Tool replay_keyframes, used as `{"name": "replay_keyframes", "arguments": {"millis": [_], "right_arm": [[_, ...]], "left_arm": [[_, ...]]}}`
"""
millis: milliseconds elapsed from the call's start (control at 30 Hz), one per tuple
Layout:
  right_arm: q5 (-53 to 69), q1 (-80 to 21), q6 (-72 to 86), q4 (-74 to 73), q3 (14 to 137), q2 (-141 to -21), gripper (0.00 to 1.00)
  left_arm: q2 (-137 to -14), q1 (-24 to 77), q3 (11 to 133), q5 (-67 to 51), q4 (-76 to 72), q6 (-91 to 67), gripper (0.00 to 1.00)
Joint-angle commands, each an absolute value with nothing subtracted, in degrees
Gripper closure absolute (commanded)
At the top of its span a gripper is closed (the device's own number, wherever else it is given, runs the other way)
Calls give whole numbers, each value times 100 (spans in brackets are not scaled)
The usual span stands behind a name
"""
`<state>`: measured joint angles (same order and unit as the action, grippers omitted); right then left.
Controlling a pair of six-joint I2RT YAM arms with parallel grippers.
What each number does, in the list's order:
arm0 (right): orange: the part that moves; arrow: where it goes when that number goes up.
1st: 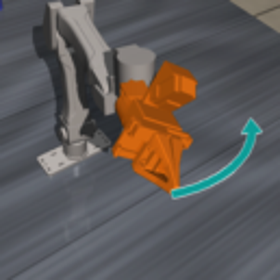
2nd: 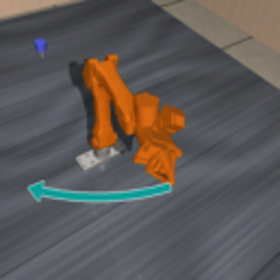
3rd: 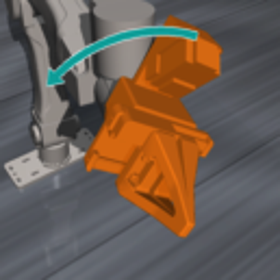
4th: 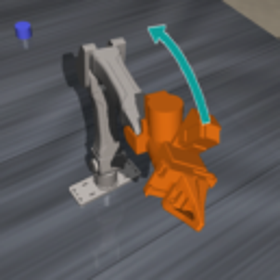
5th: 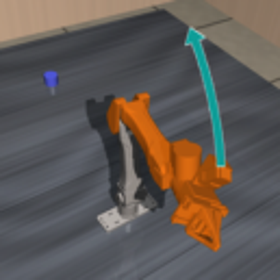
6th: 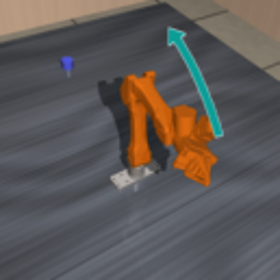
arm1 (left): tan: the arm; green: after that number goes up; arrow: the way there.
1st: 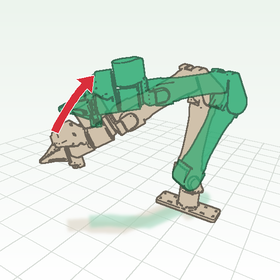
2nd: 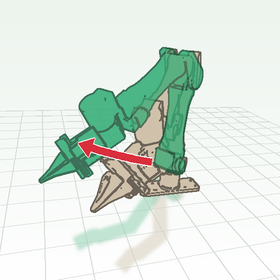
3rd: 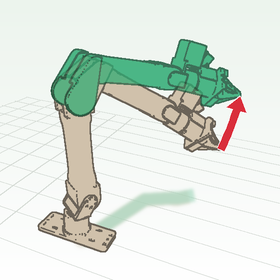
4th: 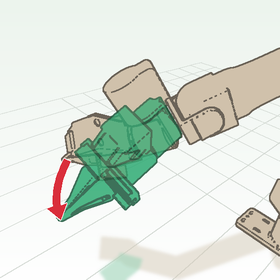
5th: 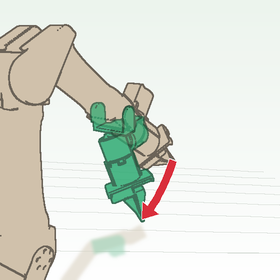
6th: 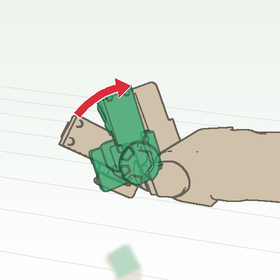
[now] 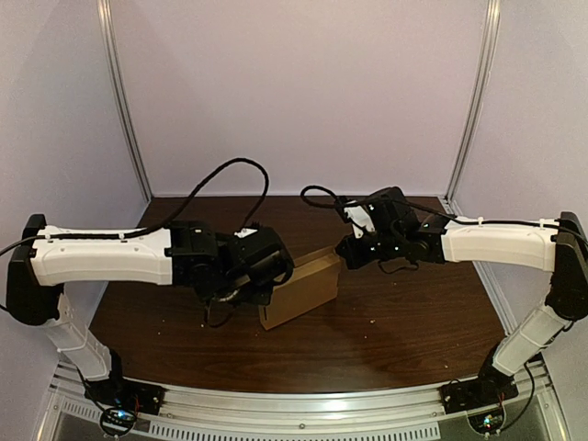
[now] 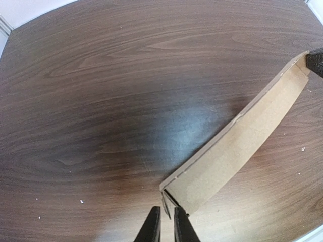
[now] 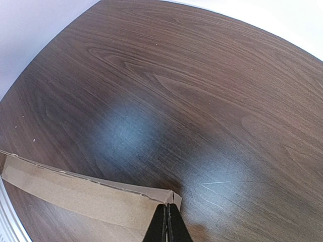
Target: Fold the paper box
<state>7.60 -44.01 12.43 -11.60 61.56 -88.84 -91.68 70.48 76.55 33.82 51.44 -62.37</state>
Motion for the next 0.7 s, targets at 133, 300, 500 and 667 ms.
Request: {"name": "replay_keyframes", "arguments": {"millis": [133,300,500,667], "right_arm": [[642,-4430,1296,-1727,6117,-9020,100],[607,-4438,1311,-1806,6180,-8981,100],[425,-4439,1382,-2005,6387,-9132,100],[185,-4438,1503,-2045,6484,-9188,100]], "left_arm": [[-9425,7008,7695,3437,5115,-6246,95],[-9474,6951,7788,3582,5146,-6196,100],[-9663,6790,7970,3603,5068,-5949,100],[-9785,6561,8136,3595,4979,-5712,100]]}}
